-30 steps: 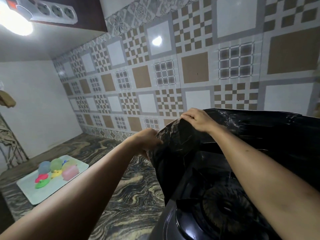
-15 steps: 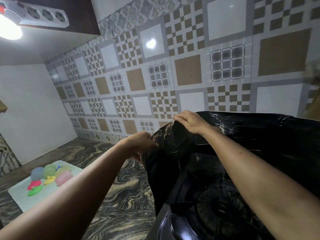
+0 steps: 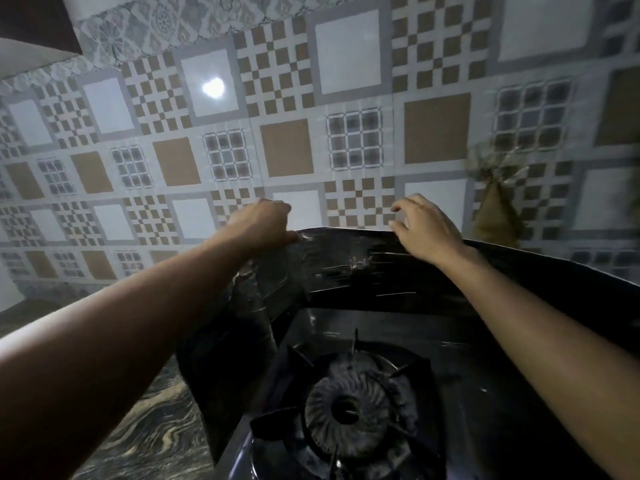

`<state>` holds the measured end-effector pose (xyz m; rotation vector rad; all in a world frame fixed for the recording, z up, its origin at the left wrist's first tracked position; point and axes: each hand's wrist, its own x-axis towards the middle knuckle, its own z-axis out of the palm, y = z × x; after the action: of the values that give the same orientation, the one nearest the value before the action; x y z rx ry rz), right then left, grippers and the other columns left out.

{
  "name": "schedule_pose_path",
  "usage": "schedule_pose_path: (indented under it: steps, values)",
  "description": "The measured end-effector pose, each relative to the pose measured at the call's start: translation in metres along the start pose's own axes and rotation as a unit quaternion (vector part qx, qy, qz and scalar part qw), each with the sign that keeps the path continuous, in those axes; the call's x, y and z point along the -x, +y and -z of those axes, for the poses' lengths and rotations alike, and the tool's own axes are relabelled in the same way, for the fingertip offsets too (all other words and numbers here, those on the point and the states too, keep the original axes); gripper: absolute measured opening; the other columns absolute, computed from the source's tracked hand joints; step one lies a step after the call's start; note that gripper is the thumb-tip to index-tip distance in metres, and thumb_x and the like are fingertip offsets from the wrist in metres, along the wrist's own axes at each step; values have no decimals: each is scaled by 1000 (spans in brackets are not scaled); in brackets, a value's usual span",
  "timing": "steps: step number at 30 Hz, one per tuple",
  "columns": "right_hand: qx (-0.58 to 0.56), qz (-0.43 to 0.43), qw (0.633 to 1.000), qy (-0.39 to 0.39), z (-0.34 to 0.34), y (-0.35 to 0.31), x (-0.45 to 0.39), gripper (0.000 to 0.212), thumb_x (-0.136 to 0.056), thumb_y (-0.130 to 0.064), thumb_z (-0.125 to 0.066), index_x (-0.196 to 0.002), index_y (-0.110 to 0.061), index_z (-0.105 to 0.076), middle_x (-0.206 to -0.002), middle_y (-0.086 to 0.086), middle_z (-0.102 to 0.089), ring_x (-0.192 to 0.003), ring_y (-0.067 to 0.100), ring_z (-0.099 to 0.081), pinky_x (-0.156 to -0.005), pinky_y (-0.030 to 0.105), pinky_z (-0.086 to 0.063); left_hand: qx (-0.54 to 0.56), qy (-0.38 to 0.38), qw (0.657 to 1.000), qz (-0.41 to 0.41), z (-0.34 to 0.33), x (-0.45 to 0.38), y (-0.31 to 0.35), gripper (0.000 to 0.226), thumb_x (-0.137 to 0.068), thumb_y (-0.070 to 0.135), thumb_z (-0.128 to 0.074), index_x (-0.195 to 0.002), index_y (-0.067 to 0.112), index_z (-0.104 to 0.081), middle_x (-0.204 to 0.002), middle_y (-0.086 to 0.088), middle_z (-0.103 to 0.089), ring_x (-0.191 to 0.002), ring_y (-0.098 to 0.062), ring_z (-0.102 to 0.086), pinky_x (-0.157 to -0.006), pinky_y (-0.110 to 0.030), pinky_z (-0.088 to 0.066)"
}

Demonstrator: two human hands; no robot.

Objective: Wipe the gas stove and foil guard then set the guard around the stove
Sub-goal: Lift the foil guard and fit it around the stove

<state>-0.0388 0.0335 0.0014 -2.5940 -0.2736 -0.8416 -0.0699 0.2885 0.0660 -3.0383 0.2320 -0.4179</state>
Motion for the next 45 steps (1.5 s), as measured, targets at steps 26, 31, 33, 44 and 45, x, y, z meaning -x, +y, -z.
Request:
schedule_pose_path:
  steps: [26,31,33,44,45]
  values:
    - [158,-6,987,-33,40,122,-4,28,-97,-37,-43,-105,-29,-69,-106,-5,-72,-98,20,-61,-96,39,-29,150,-1,975,-165,-60,-122,177,28,-97,20,-52,-120,22,-68,-122,-9,-67,-107,-29,-63,-93,-45,-53]
    - [169,-21,983,-70,39,122,-9,29,-97,-38,-42,-109,-31,-67,-113,-7,-70,-103,19,-60,-104,46,-24,154,-16,976,-154,-69,-125,181,23,-96,19,-53,-110,17,-71,-113,-10,-70,-99,-29,-65,-90,-46,-55]
    - [183,-29,980,-73,39,121,-10,29,-97,-39,-42,-114,-33,-65,-116,-8,-69,-109,19,-58,-108,50,-20,154,-15,977,-149,-73,-126,181,23,-96,18,-52,-107,14,-71,-110,-11,-71,-96,-30,-66,-88,-47,-56]
    - [213,-47,973,-71,36,118,-1,31,-96,-42,-42,-119,-31,-60,-123,-5,-63,-120,23,-50,-111,59,-12,133,-18,979,-153,-77,-120,184,29,-99,27,-50,-122,18,-65,-116,-14,-68,-103,-33,-64,-92,-47,-52]
    - [210,-48,974,-71,36,118,1,31,-97,-42,-42,-120,-31,-60,-123,-4,-62,-120,23,-50,-111,59,-12,133,-21,979,-151,-76,-119,184,30,-99,27,-50,-123,18,-65,-117,-14,-68,-104,-33,-64,-93,-47,-52]
